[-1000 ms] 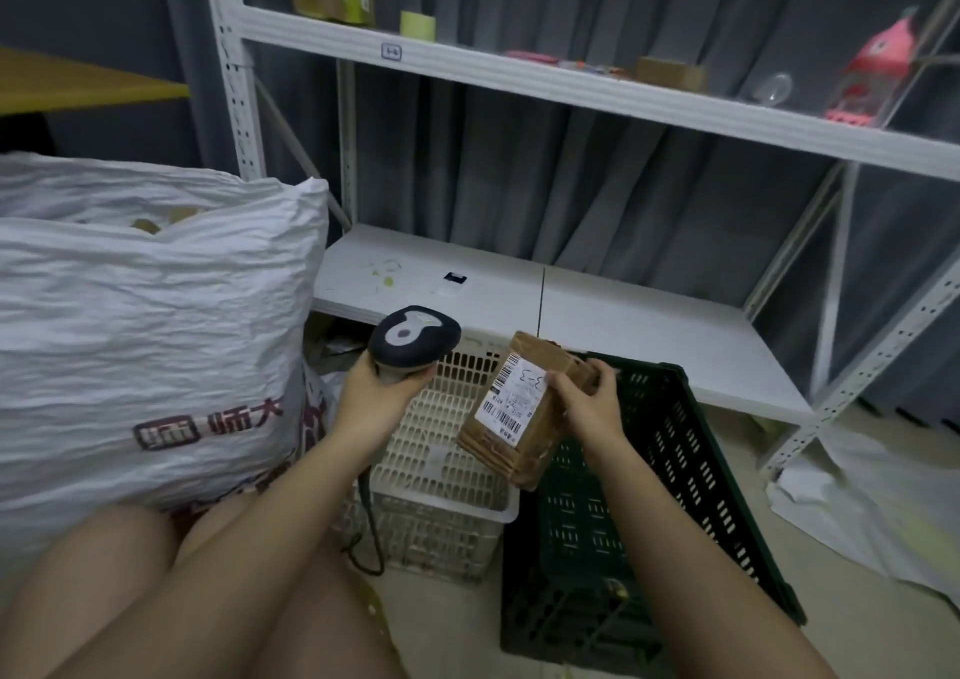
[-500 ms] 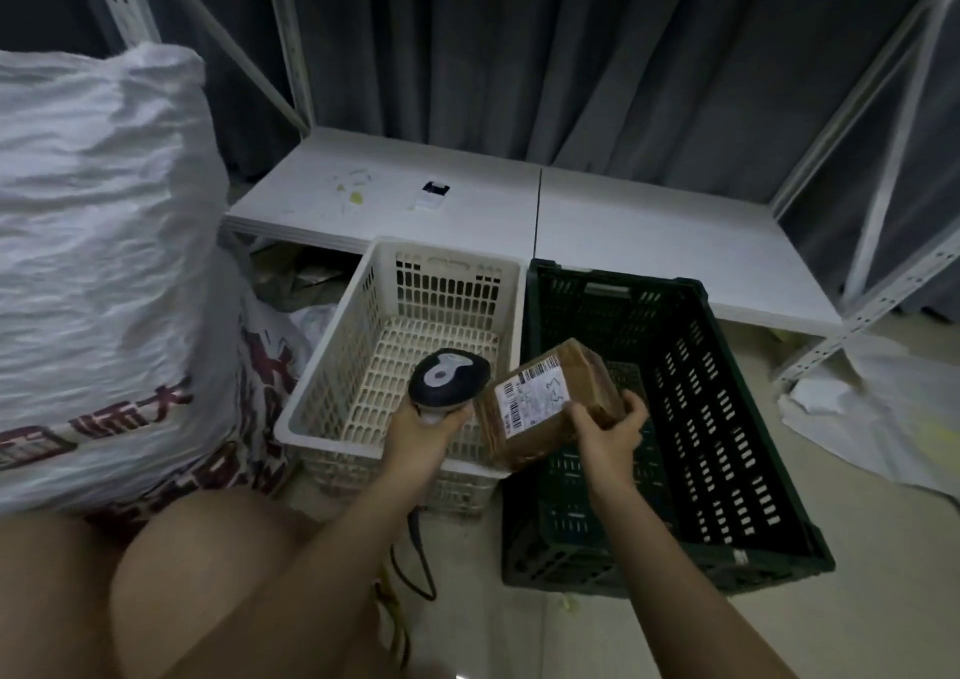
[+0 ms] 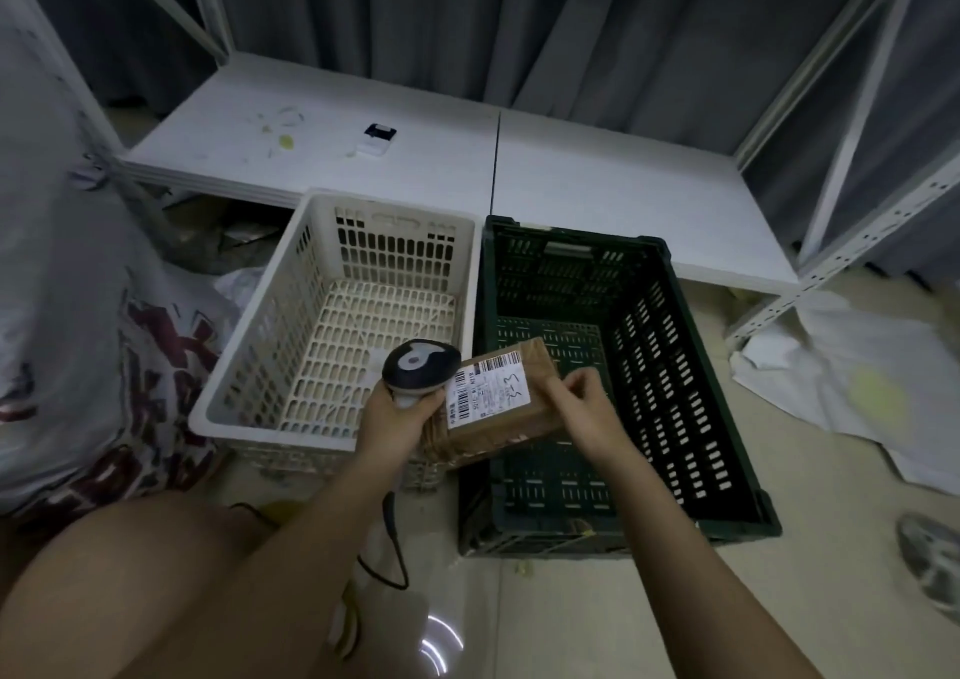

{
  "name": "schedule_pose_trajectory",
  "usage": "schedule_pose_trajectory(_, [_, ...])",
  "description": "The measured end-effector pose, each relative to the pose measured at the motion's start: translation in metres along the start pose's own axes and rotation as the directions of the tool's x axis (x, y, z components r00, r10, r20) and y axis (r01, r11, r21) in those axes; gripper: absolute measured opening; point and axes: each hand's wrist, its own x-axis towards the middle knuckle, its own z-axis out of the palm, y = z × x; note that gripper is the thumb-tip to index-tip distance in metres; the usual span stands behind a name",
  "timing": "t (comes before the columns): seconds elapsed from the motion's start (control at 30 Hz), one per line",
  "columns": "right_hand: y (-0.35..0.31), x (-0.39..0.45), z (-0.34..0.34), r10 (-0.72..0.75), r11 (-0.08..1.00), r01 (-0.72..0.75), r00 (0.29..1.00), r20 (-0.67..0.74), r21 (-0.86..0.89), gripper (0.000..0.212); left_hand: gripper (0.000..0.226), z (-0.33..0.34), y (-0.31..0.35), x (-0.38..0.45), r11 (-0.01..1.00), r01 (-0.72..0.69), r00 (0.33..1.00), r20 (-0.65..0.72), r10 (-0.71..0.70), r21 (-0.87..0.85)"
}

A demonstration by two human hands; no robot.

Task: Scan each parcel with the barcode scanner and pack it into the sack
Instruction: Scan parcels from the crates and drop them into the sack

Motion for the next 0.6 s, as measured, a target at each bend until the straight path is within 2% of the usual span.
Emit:
schedule_pose_trajectory(0.1, [-0.019, 0.021, -0.007, -0.044, 0.974, 0.027, 0.996, -0.073, -0.224, 0.046, 0.051, 0.001, -0.002, 0.0, 0.999, 0.001, 1.0, -0.004, -0.001, -0.033])
schedule_pose_trajectory(0.17, [-0.03, 0.032, -0.009, -0.032, 0.955, 0.026, 0.999, -0.014, -0.296, 0.044, 0.05, 0.0, -0.004, 0.001, 0.998, 0.013, 1.0, 0.002, -0.013, -0.068])
schedule_pose_trajectory(0.27, [-0.037, 0.039, -0.007, 0.101, 0.98, -0.072, 0.983, 0.151, -0.184, 0.07, 0.055, -0.004, -0.006, 0.003, 0.996, 0.036, 0.999, 0.019, -0.034, -0.083])
schedule_pose_trajectory(0.33, [-0.036, 0.035, -0.007, 0.182, 0.981, -0.154, 0.945, 0.272, -0.122, 0.062, 0.049, -0.009, -0.006, 0.006, 0.994, 0.04, 0.999, 0.04, -0.036, -0.098])
schedule_pose_trajectory(0.4, [-0.03, 0.03, -0.01, 0.191, 0.982, -0.183, 0.925, 0.329, -0.055, 0.05, 0.045, -0.012, -0.005, 0.006, 0.99, 0.045, 0.998, 0.054, -0.038, -0.134])
schedule_pose_trajectory(0.47, [-0.023, 0.023, -0.012, 0.08, 0.992, -0.101, 0.962, 0.261, 0.07, 0.037, 0.044, -0.014, -0.001, 0.005, 0.979, 0.039, 0.998, 0.059, -0.028, -0.199])
schedule_pose_trajectory(0.53, [-0.017, 0.013, -0.012, -0.031, 0.973, 0.012, 0.996, 0.08, 0.232, 0.023, 0.043, -0.016, 0.005, 0.003, 0.966, 0.028, 0.999, 0.044, -0.018, -0.255])
schedule_pose_trajectory(0.6, [-0.008, 0.001, -0.01, -0.081, 0.933, 0.088, 0.996, -0.036, 0.349, 0.026, 0.04, -0.016, 0.01, 0.003, 0.961, 0.024, 0.998, 0.058, -0.008, -0.276])
